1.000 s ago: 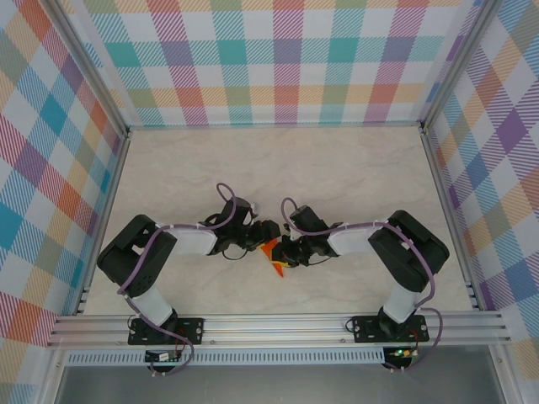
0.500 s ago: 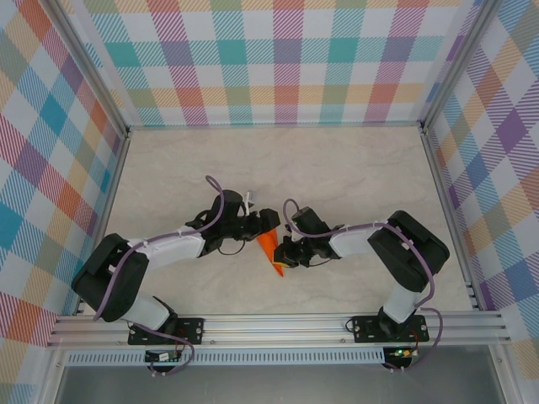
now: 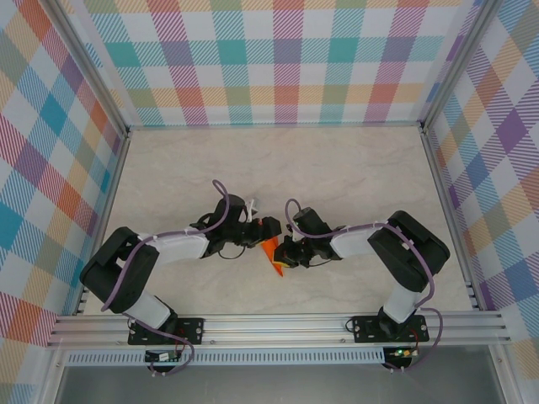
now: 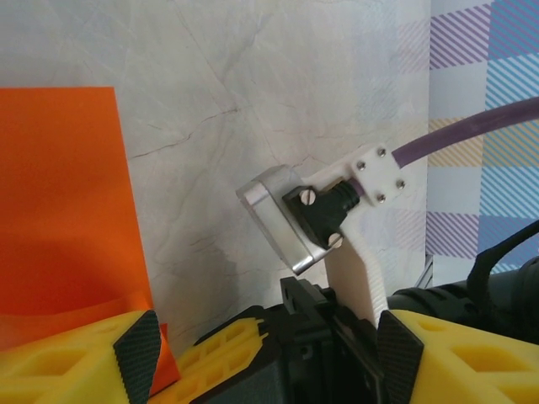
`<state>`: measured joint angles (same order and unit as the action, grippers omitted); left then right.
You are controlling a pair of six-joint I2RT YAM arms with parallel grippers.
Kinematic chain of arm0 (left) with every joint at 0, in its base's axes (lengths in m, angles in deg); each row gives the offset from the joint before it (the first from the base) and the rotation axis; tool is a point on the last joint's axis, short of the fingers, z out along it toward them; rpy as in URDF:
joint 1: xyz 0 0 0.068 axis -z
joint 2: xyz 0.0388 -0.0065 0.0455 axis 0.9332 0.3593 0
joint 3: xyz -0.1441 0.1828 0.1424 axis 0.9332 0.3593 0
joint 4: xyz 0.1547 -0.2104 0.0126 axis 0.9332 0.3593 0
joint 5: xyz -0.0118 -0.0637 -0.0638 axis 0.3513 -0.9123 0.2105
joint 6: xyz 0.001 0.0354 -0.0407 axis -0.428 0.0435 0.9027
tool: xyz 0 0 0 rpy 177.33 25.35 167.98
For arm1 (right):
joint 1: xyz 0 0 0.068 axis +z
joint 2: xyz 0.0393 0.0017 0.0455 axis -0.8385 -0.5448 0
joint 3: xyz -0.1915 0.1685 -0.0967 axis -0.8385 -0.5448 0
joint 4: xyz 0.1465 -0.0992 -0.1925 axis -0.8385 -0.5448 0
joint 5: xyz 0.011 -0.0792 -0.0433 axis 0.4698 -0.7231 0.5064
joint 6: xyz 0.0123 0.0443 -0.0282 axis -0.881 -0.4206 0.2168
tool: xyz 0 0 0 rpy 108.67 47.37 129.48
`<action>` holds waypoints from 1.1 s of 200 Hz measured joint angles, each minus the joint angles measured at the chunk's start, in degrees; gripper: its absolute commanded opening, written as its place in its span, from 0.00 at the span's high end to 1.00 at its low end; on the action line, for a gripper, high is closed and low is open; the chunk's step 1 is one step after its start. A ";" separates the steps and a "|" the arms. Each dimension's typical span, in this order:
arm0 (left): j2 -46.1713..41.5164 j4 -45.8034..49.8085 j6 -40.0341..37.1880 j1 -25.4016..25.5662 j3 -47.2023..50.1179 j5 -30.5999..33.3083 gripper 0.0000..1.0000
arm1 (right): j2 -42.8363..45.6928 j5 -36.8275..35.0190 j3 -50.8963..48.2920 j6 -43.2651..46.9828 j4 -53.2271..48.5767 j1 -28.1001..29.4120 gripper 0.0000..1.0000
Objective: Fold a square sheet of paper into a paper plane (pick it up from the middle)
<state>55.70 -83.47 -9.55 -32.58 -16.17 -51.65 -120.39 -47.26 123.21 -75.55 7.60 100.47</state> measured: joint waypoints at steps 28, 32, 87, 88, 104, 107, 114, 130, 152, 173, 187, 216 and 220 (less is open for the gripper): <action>0.35 -0.22 -0.24 0.00 0.20 -0.59 0.29 | 0.00 0.04 -0.02 0.04 0.04 0.00 0.90; 0.63 -0.22 -0.26 0.00 0.13 -0.70 0.29 | 0.00 0.04 -0.02 0.07 0.04 0.00 0.90; 6.51 0.04 -1.51 0.11 -3.02 -1.84 0.29 | 0.07 0.35 0.79 2.21 -1.66 -0.04 0.85; 6.58 0.09 -1.49 0.11 -3.13 -1.86 0.29 | 0.07 0.35 0.81 2.27 -1.68 -0.04 0.85; 7.54 0.39 -1.90 0.11 -3.93 -1.84 0.30 | 0.28 0.22 1.16 3.37 -2.34 -0.04 0.80; 7.69 0.48 -2.01 0.11 -4.07 -1.95 0.30 | 0.44 0.13 1.16 3.39 -2.56 -0.04 0.79; 7.89 0.61 -2.19 0.09 -4.31 -2.21 0.30 | 0.81 -0.02 1.18 3.39 -2.97 -0.04 0.77; 8.46 1.18 -2.82 0.20 -4.74 -2.27 0.30 | 2.16 -0.87 1.11 4.31 -5.01 -0.04 0.75; 10.16 1.75 -3.41 0.24 -4.68 -2.43 0.30 | 4.96 -2.16 0.98 5.14 -7.85 -0.04 0.74; 10.19 1.53 -3.67 0.31 -4.68 -2.40 0.30 | 6.86 -2.62 0.98 5.92 -8.44 -0.04 0.76; 10.19 1.55 -3.76 0.31 -4.68 -2.43 0.30 | 6.91 -2.58 0.98 6.19 -8.59 -0.04 0.78; 10.19 1.55 -3.85 0.33 -4.68 -2.45 0.30 | 5.99 -2.08 0.98 6.29 -9.01 -0.04 0.82; 10.19 1.55 -3.85 0.33 -4.68 -2.47 0.30 | 5.70 -2.03 0.98 6.32 -9.01 -0.04 0.83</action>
<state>65.89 -81.92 -13.40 -32.25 -20.85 -54.12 -114.69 -49.29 124.19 -69.24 -1.41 100.43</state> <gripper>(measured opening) 0.696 0.196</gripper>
